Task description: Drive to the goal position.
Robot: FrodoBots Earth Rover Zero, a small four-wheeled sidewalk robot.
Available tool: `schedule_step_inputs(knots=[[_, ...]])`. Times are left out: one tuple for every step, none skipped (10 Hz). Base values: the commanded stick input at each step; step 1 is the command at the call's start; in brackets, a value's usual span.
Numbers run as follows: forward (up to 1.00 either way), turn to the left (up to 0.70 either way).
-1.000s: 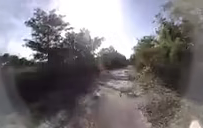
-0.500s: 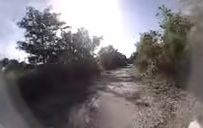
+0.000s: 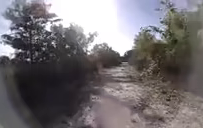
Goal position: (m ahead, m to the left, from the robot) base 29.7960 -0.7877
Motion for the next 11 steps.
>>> schedule_step_inputs(knots=[[0.85,0.0],[0.85,0.0],[0.85,0.0],[0.85,0.0],[0.85,0.0],[0.85,0.0],[0.85,0.0],[0.85,0.0],[0.85,0.0],[0.85,0.0],[0.85,0.1]])
